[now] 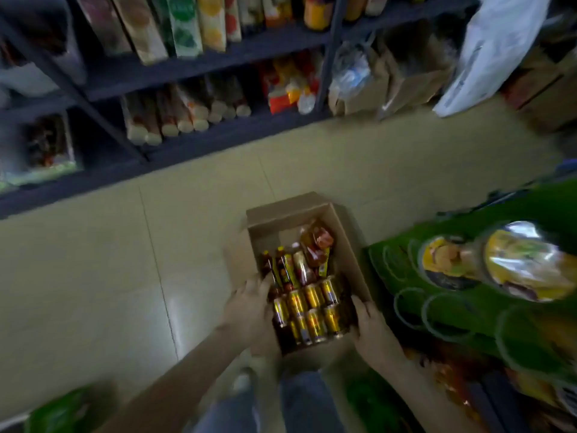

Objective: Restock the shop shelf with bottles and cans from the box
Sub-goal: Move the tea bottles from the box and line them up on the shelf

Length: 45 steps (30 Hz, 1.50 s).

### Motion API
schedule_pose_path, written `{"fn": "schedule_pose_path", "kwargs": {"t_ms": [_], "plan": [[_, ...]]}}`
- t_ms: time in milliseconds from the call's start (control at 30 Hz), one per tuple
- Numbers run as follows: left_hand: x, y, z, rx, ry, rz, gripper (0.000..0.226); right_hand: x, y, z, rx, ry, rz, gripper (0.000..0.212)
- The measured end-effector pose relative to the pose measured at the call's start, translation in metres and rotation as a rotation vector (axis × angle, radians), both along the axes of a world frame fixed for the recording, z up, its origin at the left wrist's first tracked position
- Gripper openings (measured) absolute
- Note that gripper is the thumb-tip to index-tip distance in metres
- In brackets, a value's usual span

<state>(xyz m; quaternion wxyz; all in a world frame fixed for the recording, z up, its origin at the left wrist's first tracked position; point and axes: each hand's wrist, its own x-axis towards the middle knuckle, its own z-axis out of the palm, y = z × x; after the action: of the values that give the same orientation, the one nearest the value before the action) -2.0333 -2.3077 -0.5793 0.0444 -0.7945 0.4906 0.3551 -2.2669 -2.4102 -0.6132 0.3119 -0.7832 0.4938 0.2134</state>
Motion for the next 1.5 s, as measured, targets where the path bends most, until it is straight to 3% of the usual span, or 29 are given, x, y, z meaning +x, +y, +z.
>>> {"fn": "schedule_pose_path", "kwargs": {"t_ms": [133,300,367,567,667,767,867,1033,1133,1167,1233,1300,1333,1400,1500], "plan": [[0.006,-0.030,-0.103,0.077,0.022,0.101,0.064,0.027,-0.042,-0.086,0.022,-0.017,-0.083,0.062],[0.010,-0.072,-0.237,0.080,0.006,0.033,0.063,0.074,-0.087,-0.227,0.137,-0.107,-0.499,0.062],[0.014,-0.089,-0.289,0.043,0.000,-0.041,0.066,0.095,-0.107,-0.284,0.086,-0.159,-0.591,0.069],[0.027,-0.120,-0.397,-0.013,-0.006,-0.112,0.070,0.147,-0.170,-0.414,-0.119,-0.201,-0.621,0.095],[0.028,-0.124,-0.425,-0.011,0.015,-0.126,0.070,0.157,-0.189,-0.453,-0.193,-0.100,-0.548,0.082],[0.027,-0.121,-0.434,-0.039,0.058,-0.071,0.067,0.152,-0.191,-0.460,-0.264,-0.065,-0.482,0.067],[0.021,-0.116,-0.427,-0.117,0.233,0.116,0.061,0.142,-0.180,-0.440,-0.296,-0.172,-0.558,0.065],[0.016,-0.130,-0.386,-0.045,0.759,0.755,0.045,0.126,-0.128,-0.379,-0.202,-0.404,-0.683,0.067],[0.021,-0.148,-0.363,0.068,1.049,1.192,0.037,0.126,-0.090,-0.341,-0.164,-0.500,-0.566,0.070],[0.024,-0.153,-0.356,0.107,1.109,1.309,0.038,0.129,-0.078,-0.329,-0.172,-0.518,-0.487,0.072],[0.032,-0.156,-0.346,0.202,1.193,1.473,0.074,0.134,-0.056,-0.312,-0.192,-0.529,-0.317,0.078],[0.035,-0.150,-0.337,0.277,1.225,1.510,0.108,0.137,-0.044,-0.301,-0.164,-0.599,-0.197,0.087],[0.035,-0.144,-0.334,0.285,1.215,1.508,0.107,0.137,-0.041,-0.295,-0.102,-0.686,-0.162,0.091],[0.037,-0.130,-0.330,0.271,1.203,1.504,0.079,0.133,-0.038,-0.282,0.101,-0.915,-0.165,0.096],[0.049,-0.109,-0.330,0.239,1.292,1.419,0.069,0.128,-0.044,-0.266,0.449,-0.995,-0.596,0.089]]}}
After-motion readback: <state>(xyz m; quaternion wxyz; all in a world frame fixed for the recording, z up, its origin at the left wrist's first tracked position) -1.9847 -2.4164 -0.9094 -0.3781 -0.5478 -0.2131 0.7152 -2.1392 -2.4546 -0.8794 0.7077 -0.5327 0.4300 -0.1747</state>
